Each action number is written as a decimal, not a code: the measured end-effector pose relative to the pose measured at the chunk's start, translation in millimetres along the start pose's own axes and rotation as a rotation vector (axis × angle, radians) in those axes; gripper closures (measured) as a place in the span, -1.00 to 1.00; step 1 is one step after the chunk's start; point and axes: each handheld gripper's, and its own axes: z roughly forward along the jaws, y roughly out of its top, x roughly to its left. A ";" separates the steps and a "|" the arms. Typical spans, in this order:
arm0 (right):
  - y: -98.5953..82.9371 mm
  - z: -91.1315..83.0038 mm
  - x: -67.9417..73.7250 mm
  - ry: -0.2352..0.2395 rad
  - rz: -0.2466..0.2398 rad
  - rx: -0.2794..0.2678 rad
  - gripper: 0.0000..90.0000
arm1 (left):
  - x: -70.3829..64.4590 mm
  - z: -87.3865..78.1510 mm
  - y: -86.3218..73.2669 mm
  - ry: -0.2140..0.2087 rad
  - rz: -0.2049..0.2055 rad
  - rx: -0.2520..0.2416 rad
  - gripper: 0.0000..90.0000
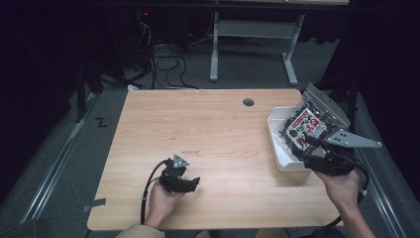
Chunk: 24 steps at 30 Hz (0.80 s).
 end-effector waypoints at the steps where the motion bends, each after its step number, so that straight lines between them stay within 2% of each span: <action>1: -0.1 0.7 0.8 0.003 -0.003 0.001 -0.13 | 0.0 0.0 0.0 0.000 0.000 0.000 -0.33; 15: -1.8 17.6 24.3 0.079 -0.041 0.013 -0.11 | 0.2 -0.6 0.2 0.000 -0.002 -0.005 -0.33; 23: -2.9 29.7 34.5 0.119 -0.024 0.020 -0.10 | 0.1 -0.3 0.6 -0.001 0.001 -0.004 -0.33; 24: -3.2 32.1 35.4 0.121 -0.033 0.023 -0.09 | 0.0 -0.3 0.7 -0.002 0.000 -0.005 -0.33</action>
